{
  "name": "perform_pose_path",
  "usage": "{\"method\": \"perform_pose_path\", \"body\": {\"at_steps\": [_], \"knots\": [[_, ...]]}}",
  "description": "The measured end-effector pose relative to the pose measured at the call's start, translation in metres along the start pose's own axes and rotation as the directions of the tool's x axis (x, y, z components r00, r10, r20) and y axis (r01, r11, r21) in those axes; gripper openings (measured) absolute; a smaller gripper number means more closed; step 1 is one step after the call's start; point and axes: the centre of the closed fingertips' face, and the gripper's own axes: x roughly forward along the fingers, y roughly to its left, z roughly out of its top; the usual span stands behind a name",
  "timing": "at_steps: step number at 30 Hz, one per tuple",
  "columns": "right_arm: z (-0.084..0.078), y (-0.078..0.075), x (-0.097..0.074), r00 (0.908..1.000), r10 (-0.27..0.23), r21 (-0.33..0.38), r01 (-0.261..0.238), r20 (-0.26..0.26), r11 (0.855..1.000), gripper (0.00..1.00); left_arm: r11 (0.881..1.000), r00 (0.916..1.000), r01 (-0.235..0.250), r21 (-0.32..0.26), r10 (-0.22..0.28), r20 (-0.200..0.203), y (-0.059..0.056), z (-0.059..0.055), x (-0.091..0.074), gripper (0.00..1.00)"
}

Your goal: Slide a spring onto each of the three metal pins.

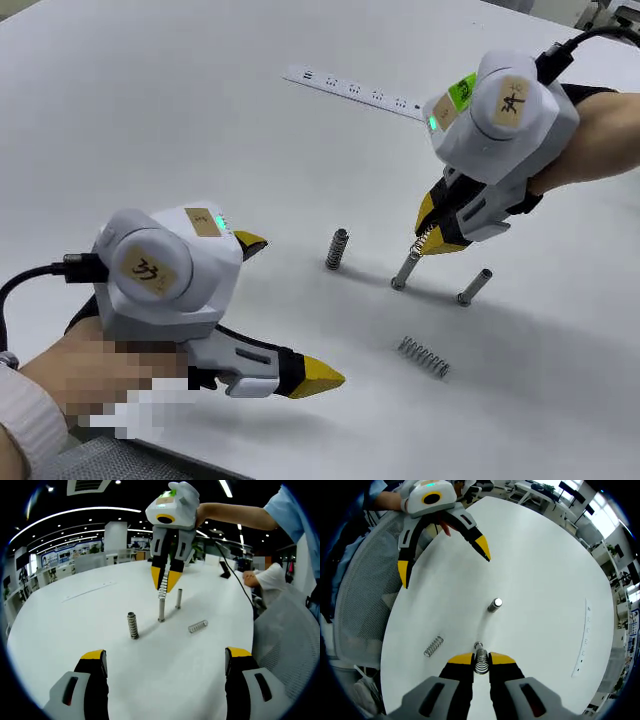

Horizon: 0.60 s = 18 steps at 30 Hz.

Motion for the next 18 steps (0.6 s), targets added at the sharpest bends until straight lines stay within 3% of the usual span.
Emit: {"method": "perform_pose_path", "body": {"at_steps": [10,18], "knots": [[0.001,0.001,0.003,1.0,0.007,-0.004,-0.007,-0.004,1.0,0.12,1.0,1.0,0.006,0.004,-0.006,-0.006,-0.001,-0.002,0.0,1.0],[-0.002,0.002,0.014,0.9992,0.019,-0.018,-0.02,-0.036,1.0,0.12,1.0,0.9998,0.009,0.007,-0.009,-0.015,-0.002,-0.003,0.0,1.0]]}}
